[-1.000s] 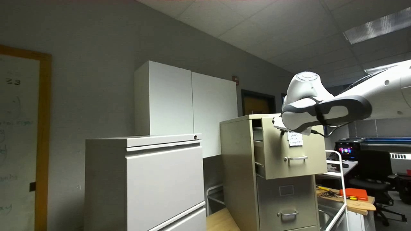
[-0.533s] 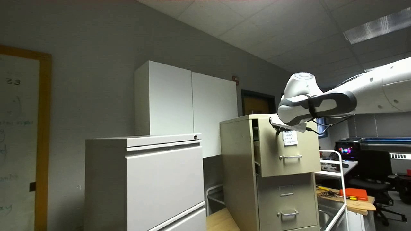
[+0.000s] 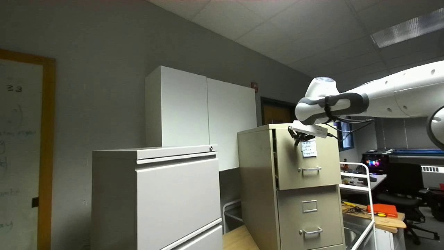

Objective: Close the top drawer of the right cabinet

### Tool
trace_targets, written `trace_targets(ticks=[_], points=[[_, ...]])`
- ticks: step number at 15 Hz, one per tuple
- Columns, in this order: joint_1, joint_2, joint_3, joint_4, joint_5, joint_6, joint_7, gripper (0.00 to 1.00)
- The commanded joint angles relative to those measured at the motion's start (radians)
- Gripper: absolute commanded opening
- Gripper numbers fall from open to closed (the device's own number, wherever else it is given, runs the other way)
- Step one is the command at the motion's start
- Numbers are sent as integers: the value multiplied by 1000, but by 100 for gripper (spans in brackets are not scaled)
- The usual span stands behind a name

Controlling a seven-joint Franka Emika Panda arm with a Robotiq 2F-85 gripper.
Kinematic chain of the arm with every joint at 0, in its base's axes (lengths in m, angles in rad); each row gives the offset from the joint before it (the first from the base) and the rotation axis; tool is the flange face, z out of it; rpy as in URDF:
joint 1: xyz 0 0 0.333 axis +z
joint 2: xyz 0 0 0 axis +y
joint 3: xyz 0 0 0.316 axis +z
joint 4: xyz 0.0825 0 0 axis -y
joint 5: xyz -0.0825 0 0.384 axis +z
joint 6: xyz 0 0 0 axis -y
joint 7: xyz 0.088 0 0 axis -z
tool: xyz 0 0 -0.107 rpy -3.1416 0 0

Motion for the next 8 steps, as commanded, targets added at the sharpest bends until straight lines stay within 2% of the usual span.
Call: trace_targets(ticks=[1,6,8], points=[[62,203,-39,227,91,8,-76,0],[88,329,-85,395,177,-79,-150,0],[92,363,-97,460,207,-153,-167,0]])
